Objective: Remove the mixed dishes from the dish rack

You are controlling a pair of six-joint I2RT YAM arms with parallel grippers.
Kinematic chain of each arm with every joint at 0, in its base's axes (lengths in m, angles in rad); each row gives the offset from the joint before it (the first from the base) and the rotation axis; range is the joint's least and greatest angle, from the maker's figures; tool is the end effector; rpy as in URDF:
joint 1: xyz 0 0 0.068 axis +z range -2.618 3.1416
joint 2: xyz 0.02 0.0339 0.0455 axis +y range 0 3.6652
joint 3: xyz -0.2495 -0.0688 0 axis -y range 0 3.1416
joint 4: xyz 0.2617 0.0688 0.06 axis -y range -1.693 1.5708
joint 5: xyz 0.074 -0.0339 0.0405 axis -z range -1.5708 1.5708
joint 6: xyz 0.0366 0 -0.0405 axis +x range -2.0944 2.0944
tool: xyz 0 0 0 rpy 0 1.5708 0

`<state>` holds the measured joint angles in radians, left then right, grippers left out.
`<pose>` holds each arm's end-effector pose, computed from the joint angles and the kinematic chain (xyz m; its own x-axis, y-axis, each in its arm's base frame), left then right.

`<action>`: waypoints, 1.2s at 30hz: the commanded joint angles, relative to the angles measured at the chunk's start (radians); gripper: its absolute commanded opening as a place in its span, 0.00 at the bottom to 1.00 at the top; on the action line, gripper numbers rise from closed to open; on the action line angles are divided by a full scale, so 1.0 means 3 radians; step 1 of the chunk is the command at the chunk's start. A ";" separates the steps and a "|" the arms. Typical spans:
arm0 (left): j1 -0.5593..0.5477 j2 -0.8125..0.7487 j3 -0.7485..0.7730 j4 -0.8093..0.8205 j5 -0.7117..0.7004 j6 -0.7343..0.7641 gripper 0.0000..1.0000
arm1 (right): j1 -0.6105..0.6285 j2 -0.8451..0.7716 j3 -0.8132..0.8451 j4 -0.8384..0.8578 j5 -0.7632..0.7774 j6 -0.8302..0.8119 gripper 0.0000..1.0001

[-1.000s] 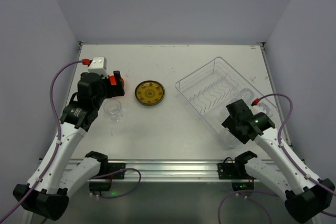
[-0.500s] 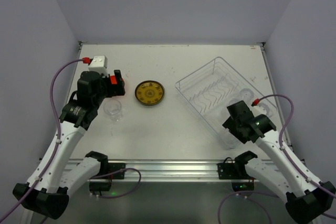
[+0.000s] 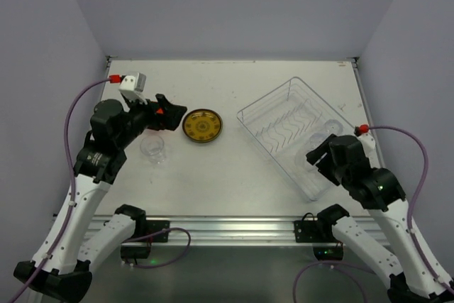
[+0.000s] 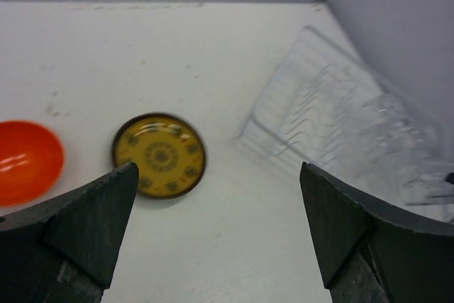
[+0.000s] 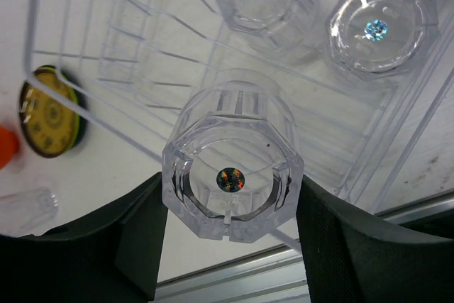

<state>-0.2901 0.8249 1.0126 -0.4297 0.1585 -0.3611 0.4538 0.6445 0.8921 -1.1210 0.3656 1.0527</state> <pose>0.1934 -0.0638 0.3781 -0.3665 -0.2547 -0.8949 0.3205 0.8684 -0.3784 0.1217 0.0448 0.3028 -0.5176 0.6503 -0.5561 0.4980 0.7575 0.4222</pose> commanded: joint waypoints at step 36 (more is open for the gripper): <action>-0.2137 0.1239 -0.0875 0.5390 0.1343 -0.2090 0.11 | 0.0016 -0.0057 0.0355 0.3026 -0.3142 -0.0748 0.08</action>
<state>-0.9184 1.2049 0.7113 1.0996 0.5602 -1.0039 0.4591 0.6117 1.0100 -0.3191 -0.5228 0.8574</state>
